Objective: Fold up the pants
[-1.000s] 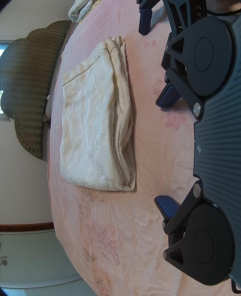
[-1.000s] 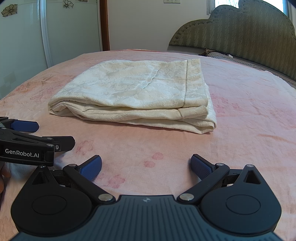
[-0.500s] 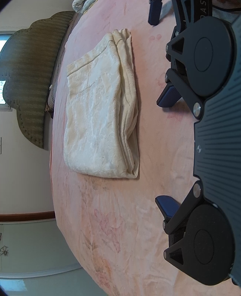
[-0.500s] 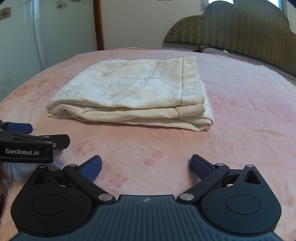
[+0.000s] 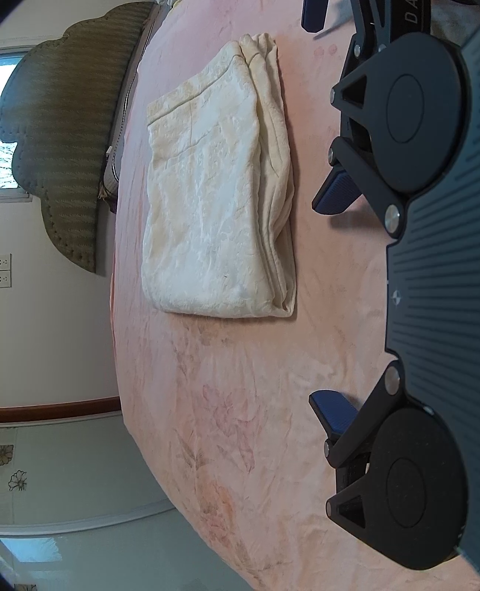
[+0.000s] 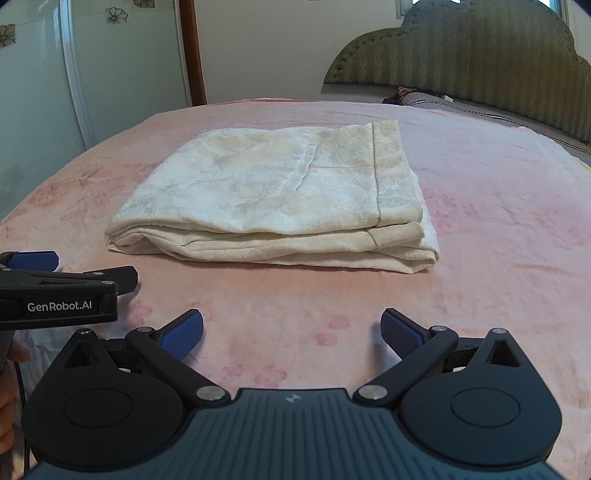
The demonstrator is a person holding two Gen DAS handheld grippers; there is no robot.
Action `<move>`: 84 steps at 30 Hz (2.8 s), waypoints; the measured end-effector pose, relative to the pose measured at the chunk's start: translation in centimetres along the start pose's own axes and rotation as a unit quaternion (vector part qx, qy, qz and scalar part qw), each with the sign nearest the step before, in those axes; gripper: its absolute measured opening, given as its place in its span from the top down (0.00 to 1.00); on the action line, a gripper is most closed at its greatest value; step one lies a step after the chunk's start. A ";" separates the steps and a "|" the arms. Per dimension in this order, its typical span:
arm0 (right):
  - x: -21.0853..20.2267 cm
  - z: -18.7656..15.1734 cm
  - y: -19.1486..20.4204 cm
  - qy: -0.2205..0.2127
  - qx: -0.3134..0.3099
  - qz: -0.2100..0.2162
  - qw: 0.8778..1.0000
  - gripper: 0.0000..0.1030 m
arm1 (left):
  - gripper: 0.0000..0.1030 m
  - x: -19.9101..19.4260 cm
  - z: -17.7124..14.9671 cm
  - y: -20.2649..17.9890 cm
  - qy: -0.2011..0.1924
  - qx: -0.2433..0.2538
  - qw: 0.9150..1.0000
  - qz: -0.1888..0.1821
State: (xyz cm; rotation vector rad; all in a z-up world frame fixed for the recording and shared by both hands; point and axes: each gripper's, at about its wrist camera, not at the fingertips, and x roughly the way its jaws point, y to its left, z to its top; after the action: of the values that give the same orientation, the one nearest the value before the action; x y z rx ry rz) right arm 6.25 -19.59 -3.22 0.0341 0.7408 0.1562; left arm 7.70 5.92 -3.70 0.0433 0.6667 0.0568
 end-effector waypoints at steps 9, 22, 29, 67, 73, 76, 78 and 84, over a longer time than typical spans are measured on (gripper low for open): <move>0.4 0.0 0.3 -0.001 -0.015 -0.005 1.000 0.00 | 0.00 0.5 0.0 0.1 0.008 -0.001 1.000 -0.006; 1.3 -0.5 -0.2 -0.001 -0.003 -0.022 1.000 0.00 | 0.00 1.0 -0.3 0.7 0.018 -0.011 1.000 -0.024; 1.0 -1.4 -0.1 -0.014 -0.010 -0.032 0.999 0.00 | 0.00 1.2 -0.9 0.5 0.011 -0.001 1.000 -0.026; 1.1 -1.6 -0.6 -0.017 0.001 -0.041 0.999 0.00 | 0.00 1.4 -1.3 0.6 0.006 -0.003 1.000 -0.026; 1.1 -1.6 -0.7 -0.017 0.000 -0.041 0.999 0.00 | 0.00 1.4 -1.3 0.6 0.007 -0.003 1.000 -0.026; 1.1 -1.6 -0.7 -0.017 0.000 -0.041 0.999 0.00 | 0.00 1.4 -1.3 0.6 0.006 -0.003 1.000 -0.026; 1.1 -1.6 -0.7 -0.017 -0.001 -0.042 0.999 0.00 | 0.00 1.4 -1.3 0.6 0.007 -0.003 1.000 -0.026; 1.3 -1.5 -0.6 -0.016 -0.002 -0.042 0.999 0.00 | 0.00 1.4 -1.3 0.6 0.006 -0.003 1.000 -0.026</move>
State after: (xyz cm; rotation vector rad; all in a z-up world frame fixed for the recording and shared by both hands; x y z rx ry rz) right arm 6.25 -20.00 -5.20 0.0019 0.7093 0.0767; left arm 7.99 6.60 -5.60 0.0196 0.6800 0.0084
